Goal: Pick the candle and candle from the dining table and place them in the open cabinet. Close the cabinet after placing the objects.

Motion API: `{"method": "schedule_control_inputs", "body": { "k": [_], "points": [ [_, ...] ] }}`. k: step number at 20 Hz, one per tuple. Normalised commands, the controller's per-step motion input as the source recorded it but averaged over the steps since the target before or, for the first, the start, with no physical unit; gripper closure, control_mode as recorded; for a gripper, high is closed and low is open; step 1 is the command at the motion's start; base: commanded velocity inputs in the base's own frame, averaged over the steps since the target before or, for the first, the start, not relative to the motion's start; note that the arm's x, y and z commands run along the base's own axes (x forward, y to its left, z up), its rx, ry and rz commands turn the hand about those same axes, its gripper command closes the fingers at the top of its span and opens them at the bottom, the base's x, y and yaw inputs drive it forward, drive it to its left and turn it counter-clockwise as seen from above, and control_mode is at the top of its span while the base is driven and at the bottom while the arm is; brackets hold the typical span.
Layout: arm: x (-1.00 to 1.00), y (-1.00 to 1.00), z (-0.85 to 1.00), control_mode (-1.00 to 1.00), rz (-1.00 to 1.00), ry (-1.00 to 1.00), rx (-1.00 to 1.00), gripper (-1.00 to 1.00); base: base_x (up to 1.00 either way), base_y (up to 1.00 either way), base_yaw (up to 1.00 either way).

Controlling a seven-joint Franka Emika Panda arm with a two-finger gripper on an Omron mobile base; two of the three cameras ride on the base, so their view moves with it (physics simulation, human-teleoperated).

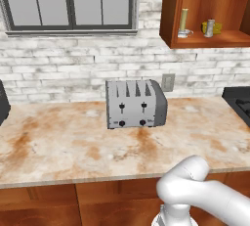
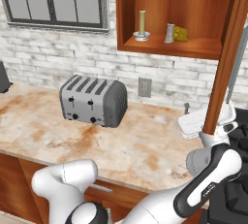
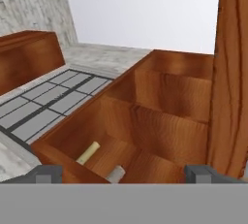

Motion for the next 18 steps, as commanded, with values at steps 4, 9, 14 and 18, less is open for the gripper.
{"method": "schedule_control_inputs", "body": {
  "k": [4, 9, 14, 18],
  "points": [
    [0.00, -0.36, 0.00, -1.00, 0.00, -0.03, 0.00, -1.00, 0.00, 0.00, 0.00],
    [0.00, -0.38, 0.00, -1.00, 0.00, -0.05, 0.00, -1.00, 0.00, 0.00, 0.00],
    [0.00, -0.37, 0.00, -1.00, 0.00, -0.04, 0.00, -1.00, 0.00, 0.00, 0.00],
    [0.00, -0.35, 0.00, -1.00, 0.00, -0.03, 0.00, -1.00, 0.00, 0.00, 0.00]
  ]
}}
